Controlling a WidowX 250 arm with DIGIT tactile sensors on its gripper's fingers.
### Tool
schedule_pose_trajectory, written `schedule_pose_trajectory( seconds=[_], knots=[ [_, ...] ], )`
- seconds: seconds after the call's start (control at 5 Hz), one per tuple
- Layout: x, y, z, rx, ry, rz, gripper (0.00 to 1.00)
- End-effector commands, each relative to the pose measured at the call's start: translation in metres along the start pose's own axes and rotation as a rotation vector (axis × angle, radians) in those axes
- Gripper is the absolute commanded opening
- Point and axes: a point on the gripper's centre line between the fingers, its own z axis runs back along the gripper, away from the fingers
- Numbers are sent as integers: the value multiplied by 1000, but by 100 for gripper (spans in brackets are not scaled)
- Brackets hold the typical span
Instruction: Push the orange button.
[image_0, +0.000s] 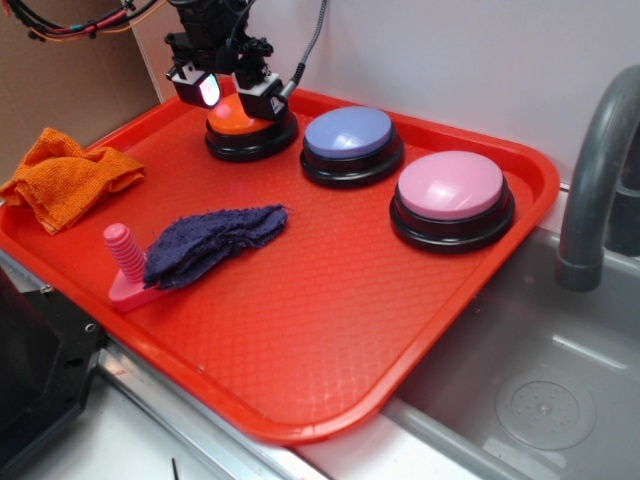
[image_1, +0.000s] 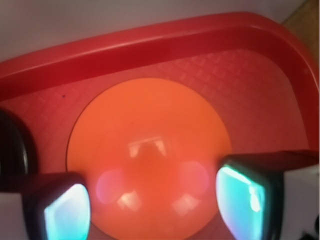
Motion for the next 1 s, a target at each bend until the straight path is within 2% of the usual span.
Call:
schedule_pose_trajectory(
  seconds=[0.0, 0.4, 0.8],
  knots=[
    [-2, -2, 33, -41, -7, -205, 100],
    [-14, 0, 72, -13, -33, -242, 100],
    [-21, -3, 87, -48, -55, -226, 100]
  ],
)
